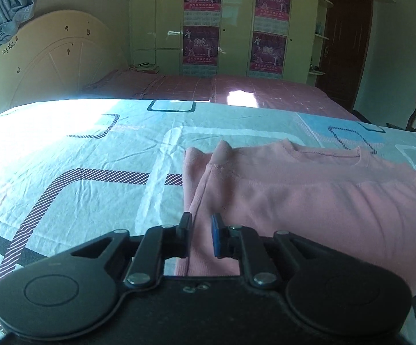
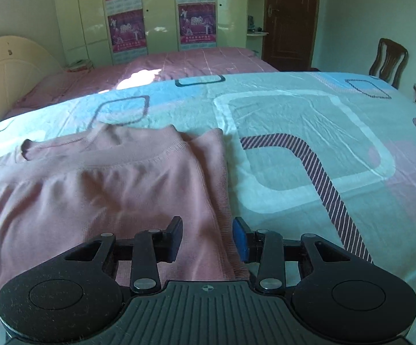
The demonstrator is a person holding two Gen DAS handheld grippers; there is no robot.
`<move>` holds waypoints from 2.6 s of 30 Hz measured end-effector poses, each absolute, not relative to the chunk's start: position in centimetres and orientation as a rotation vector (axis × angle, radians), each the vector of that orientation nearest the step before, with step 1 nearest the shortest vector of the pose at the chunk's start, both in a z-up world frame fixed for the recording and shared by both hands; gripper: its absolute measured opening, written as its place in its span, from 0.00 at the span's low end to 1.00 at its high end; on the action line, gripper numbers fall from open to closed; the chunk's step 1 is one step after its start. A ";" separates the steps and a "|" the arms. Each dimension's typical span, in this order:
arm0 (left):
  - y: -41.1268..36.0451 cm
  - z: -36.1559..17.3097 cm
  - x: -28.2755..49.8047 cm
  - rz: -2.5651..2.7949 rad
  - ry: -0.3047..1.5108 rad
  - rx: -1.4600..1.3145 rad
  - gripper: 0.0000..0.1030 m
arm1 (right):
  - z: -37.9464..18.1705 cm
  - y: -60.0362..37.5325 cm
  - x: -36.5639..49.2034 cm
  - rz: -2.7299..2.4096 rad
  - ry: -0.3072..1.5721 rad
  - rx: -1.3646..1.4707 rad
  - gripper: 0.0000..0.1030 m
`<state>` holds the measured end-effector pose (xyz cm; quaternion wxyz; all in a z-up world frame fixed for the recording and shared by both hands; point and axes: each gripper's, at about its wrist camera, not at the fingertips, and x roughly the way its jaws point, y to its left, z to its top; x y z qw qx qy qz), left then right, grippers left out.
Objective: Fold small clothes
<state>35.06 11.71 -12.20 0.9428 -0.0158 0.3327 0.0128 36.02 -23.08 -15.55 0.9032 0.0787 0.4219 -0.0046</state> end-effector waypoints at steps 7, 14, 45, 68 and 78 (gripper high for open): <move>6.9 -15.3 34.5 -0.092 0.744 0.012 0.21 | -16.4 -18.5 34.4 0.067 0.901 0.074 0.37; 9.0 -16.7 32.6 -0.040 0.744 0.004 0.21 | -18.5 -21.1 30.9 -0.001 0.917 -0.005 0.37; 6.7 -16.8 37.9 0.012 0.769 -0.050 0.27 | -18.0 -11.4 38.3 0.194 0.878 -0.016 0.37; 6.9 -13.8 34.1 0.034 0.864 -0.080 0.71 | -16.2 -6.5 35.4 0.238 0.942 0.008 0.47; 9.1 -13.1 30.8 -0.012 0.946 -0.229 0.78 | -14.1 -6.2 33.1 0.208 0.921 0.029 0.53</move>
